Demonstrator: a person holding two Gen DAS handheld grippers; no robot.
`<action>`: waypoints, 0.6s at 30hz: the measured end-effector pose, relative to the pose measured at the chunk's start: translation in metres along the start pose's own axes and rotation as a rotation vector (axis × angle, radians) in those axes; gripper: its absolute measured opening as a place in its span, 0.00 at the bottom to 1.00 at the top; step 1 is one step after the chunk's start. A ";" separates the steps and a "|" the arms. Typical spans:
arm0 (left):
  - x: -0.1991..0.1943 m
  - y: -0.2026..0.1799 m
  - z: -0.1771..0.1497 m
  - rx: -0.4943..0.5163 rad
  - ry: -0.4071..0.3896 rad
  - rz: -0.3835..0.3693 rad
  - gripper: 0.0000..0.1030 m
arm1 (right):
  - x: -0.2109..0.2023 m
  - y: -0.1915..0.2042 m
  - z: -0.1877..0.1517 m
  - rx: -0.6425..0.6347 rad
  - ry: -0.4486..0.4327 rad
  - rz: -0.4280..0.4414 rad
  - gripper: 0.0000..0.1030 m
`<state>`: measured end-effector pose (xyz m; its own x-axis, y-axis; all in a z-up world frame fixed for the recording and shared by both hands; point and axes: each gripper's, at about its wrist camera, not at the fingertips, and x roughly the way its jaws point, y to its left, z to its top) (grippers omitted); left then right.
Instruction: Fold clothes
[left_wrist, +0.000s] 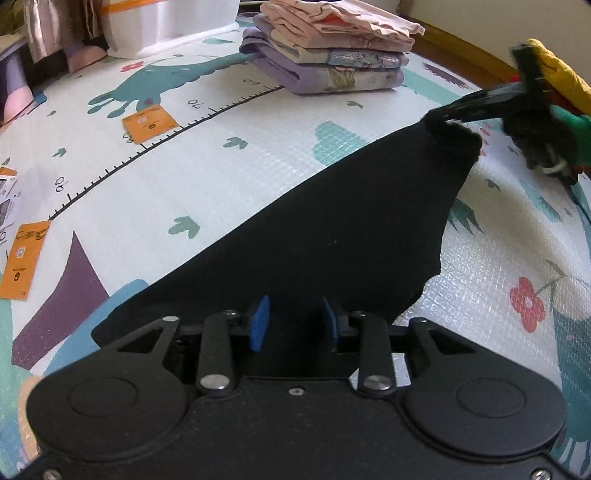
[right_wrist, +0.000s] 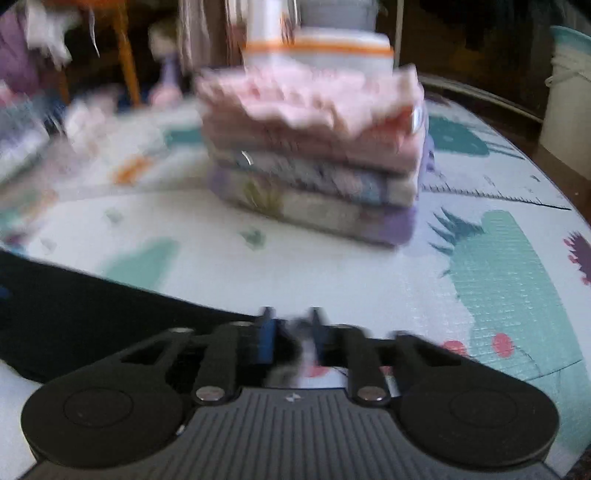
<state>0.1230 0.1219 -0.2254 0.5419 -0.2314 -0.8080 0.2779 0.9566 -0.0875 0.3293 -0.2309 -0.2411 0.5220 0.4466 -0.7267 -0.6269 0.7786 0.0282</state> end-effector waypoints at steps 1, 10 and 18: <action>0.000 0.000 0.000 -0.001 0.000 -0.001 0.29 | 0.008 -0.002 0.001 -0.005 0.013 -0.028 0.14; -0.001 0.004 -0.001 -0.022 -0.001 -0.019 0.30 | -0.044 0.003 -0.016 -0.047 -0.120 -0.016 0.17; 0.000 0.000 -0.001 -0.024 0.000 -0.020 0.38 | -0.030 0.013 -0.040 -0.099 -0.046 0.046 0.13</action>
<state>0.1227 0.1221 -0.2259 0.5360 -0.2505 -0.8062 0.2696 0.9558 -0.1177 0.2819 -0.2516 -0.2465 0.5157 0.5023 -0.6941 -0.7037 0.7105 -0.0086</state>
